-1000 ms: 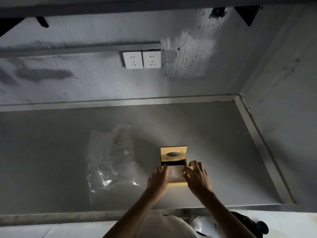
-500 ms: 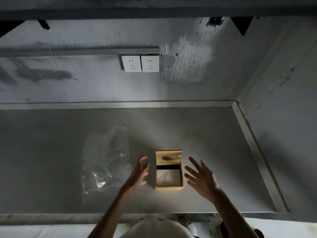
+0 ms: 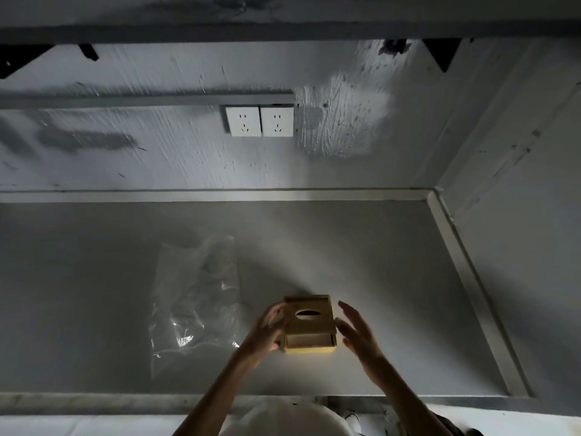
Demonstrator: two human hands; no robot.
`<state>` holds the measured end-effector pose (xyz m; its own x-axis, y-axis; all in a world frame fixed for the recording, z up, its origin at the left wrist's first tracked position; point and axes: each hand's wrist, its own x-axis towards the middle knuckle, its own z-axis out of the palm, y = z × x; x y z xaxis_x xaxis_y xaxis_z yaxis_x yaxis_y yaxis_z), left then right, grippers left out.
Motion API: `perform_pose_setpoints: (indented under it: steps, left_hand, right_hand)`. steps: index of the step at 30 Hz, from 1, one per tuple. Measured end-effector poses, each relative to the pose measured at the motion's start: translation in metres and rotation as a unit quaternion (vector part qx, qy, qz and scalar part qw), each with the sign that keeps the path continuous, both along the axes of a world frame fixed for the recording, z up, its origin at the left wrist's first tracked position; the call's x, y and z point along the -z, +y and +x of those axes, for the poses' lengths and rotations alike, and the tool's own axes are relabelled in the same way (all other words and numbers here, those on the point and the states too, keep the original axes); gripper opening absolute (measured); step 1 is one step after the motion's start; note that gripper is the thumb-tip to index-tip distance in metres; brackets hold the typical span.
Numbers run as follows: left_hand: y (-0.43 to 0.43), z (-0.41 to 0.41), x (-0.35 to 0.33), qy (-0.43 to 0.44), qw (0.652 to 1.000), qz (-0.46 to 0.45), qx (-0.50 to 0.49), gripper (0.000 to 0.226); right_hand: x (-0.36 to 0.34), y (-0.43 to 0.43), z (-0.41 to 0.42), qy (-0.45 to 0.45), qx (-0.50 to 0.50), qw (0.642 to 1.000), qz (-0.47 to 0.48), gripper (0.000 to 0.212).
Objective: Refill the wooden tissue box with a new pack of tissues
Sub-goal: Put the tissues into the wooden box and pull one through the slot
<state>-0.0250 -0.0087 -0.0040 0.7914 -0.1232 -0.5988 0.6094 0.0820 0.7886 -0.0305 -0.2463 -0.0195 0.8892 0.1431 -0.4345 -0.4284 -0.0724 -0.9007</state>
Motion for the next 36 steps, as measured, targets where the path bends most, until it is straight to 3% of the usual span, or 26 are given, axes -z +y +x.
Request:
perform_pose_setpoints:
  steps: [2, 3, 7, 17, 22, 25, 28, 32, 33, 36]
  left_hand:
    - [-0.001, -0.004, 0.007, 0.024, 0.999, -0.019, -0.018, 0.097]
    - [-0.006, -0.006, 0.008, 0.035, 0.999, -0.022, -0.026, 0.095]
    - [-0.021, -0.010, 0.020, 0.011, 0.998, 0.049, -0.036, 0.036]
    - [-0.024, -0.009, 0.037, -0.013, 0.990, 0.132, -0.042, 0.037]
    - [-0.025, -0.014, 0.037, -0.017, 0.995, 0.094, -0.037, 0.026]
    - [-0.027, -0.020, 0.040, -0.001, 0.998, 0.065, -0.022, 0.053]
    - [-0.034, -0.014, 0.027, -0.007, 0.997, 0.071, 0.008, 0.056]
    - [-0.038, 0.023, 0.011, -0.057, 0.992, 0.112, 0.027, 0.055]
    - [-0.038, 0.035, 0.012, -0.072, 0.989, 0.125, 0.029, 0.057]
    - [-0.039, 0.071, 0.018, -0.084, 0.983, 0.159, 0.045, 0.057]
  right_hand:
    - [0.008, 0.002, -0.005, 0.012, -0.001, 1.000, -0.015, 0.090]
    - [0.013, 0.002, -0.006, 0.026, 0.007, 1.000, -0.010, 0.099]
    - [0.016, 0.009, -0.003, 0.052, 0.033, 0.998, 0.018, 0.061]
    - [0.017, 0.019, -0.007, -0.001, 0.039, 0.997, -0.063, 0.034]
    - [0.025, 0.020, -0.015, 0.042, 0.080, 0.995, -0.040, 0.048]
    - [0.018, 0.026, -0.019, 0.077, 0.064, 0.995, 0.005, 0.041]
    - [0.007, 0.030, -0.014, 0.030, 0.039, 0.999, -0.016, 0.048]
    - [0.003, 0.029, 0.012, -0.064, 0.027, 0.998, 0.012, 0.077]
    - [0.004, 0.029, 0.023, -0.082, 0.030, 0.996, 0.004, 0.074]
    - [0.007, 0.031, 0.060, -0.097, 0.037, 0.992, -0.072, 0.030]
